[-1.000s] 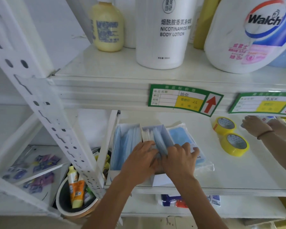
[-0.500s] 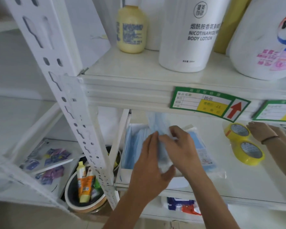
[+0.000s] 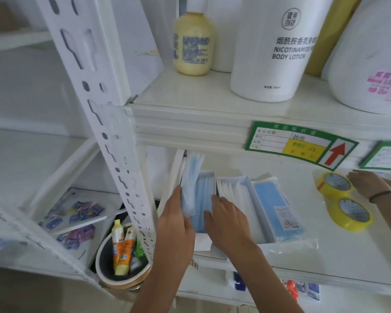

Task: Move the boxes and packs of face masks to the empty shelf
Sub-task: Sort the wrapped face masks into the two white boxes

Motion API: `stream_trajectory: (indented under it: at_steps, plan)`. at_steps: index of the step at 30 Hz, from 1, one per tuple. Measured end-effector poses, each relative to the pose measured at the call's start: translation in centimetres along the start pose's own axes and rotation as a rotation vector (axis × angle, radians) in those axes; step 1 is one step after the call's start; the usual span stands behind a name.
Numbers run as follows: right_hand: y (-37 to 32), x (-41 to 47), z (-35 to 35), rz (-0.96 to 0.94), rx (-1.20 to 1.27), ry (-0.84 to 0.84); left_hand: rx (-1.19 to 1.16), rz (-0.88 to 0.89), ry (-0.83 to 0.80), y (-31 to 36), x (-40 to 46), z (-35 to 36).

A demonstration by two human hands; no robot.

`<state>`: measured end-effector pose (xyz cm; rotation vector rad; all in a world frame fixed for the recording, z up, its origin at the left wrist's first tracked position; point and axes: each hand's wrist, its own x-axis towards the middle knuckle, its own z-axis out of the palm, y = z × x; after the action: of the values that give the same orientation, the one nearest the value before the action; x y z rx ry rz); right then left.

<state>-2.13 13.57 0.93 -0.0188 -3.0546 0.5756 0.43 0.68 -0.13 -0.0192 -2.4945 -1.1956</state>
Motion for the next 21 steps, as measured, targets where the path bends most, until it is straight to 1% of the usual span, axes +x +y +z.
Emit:
stream_trajectory:
  at_steps: [2, 5, 9, 13, 16, 19, 21]
  plan:
    - [-0.4, -0.1, 0.4, 0.017, -0.034, 0.031, 0.046, 0.011, -0.060, 0.2, 0.1, 0.0]
    - [-0.9, -0.1, 1.1, 0.032, -0.135, 0.032, 0.142, 0.020, -0.142, 0.4, -0.1, 0.1]
    - [-1.3, 0.0, 1.8, 0.030, -0.224, 0.021, 0.267, 0.081, -0.134, 0.9, 0.4, 0.4]
    - [-1.6, 0.3, 2.2, 0.016, -0.208, 0.054, 0.299, 0.035, -0.125, 0.6, 1.4, 0.8]
    - [-2.1, 0.2, 2.5, -0.016, -0.240, 0.042, 0.178, -0.039, -0.092, 0.2, 1.3, 1.3]
    - [-2.6, -0.1, 2.8, 0.011, -0.316, 0.025, -0.040, -0.161, -0.061, -0.1, 1.2, 1.8]
    - [-2.8, 0.0, 2.9, 0.043, -0.331, 0.023, -0.100, -0.195, -0.037, -0.3, 1.2, 2.1]
